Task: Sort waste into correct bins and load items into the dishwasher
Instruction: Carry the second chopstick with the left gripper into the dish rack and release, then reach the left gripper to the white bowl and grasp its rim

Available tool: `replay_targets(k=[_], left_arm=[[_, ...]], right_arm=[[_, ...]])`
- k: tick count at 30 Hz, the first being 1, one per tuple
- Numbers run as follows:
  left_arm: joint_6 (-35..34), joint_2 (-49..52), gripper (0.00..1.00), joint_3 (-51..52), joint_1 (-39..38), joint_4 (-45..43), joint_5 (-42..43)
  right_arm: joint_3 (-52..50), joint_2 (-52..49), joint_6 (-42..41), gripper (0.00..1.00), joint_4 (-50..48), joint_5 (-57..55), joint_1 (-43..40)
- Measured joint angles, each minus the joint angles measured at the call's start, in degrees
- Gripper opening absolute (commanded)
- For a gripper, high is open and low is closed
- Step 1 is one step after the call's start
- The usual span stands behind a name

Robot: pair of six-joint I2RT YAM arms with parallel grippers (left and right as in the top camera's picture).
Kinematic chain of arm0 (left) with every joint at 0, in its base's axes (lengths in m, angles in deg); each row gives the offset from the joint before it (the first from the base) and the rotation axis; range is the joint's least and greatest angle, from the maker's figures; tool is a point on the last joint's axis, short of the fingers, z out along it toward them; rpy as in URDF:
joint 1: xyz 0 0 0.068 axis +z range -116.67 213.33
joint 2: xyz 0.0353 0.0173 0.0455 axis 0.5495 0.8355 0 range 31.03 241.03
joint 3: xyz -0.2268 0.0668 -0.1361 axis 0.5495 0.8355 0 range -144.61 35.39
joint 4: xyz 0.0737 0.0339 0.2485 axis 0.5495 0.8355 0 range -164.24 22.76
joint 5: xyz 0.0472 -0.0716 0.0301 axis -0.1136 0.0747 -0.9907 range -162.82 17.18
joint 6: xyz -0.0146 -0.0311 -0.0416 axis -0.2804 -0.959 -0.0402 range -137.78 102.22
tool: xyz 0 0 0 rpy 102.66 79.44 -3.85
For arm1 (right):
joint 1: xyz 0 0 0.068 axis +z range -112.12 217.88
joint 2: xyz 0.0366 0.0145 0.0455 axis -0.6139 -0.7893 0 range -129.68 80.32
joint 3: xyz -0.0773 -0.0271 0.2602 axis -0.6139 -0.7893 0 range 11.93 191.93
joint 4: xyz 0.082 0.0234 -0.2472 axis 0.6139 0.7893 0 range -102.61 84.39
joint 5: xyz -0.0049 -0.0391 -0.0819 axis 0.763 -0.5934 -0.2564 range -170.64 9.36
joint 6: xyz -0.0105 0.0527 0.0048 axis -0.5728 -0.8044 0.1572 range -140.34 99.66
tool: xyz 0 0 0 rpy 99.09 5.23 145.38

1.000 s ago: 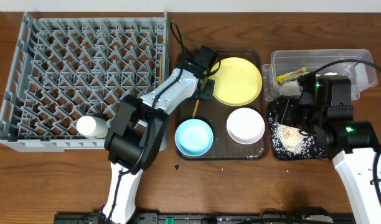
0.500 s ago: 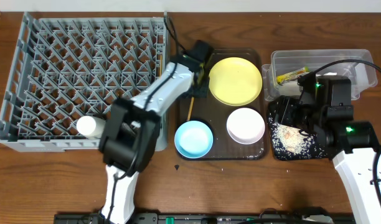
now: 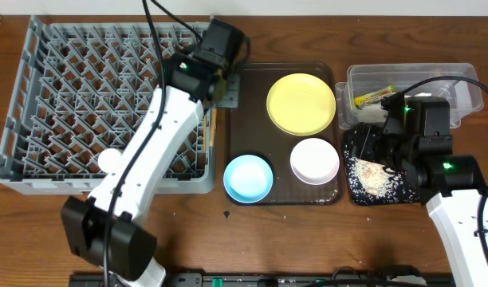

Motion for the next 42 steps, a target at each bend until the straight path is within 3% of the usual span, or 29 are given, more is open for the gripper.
replay_targets(k=[11,15,17,26,33,42], left_arm=[[-1.51,9.03,0.1,4.92,5.9,-3.19,-1.33],[-1.57,9.55,0.17,4.92,6.03,-3.32,-0.04],[-1.49,9.55,0.27,4.92,6.01,-3.34,0.57],[-1.27,5.14,0.44,2.67,5.62,-2.45,4.44],[-1.29,-5.62,0.51,-0.55,0.42,-6.4,13.64],[-1.25,-1.79,0.51,1.25,-8.98,-5.09,20.13]], right_arm=[[0.0,0.0,0.0,0.55,-0.02,0.0,0.0],[-0.02,0.0,0.0,0.55,-0.02,0.0,0.0],[-0.02,0.0,0.0,0.55,-0.02,0.0,0.0],[0.0,-0.02,0.0,0.55,-0.09,0.0,0.0],[0.0,-0.02,-0.02,0.55,0.13,0.0,0.0],[0.0,-0.04,0.48,0.56,3.02,-0.33,0.22]])
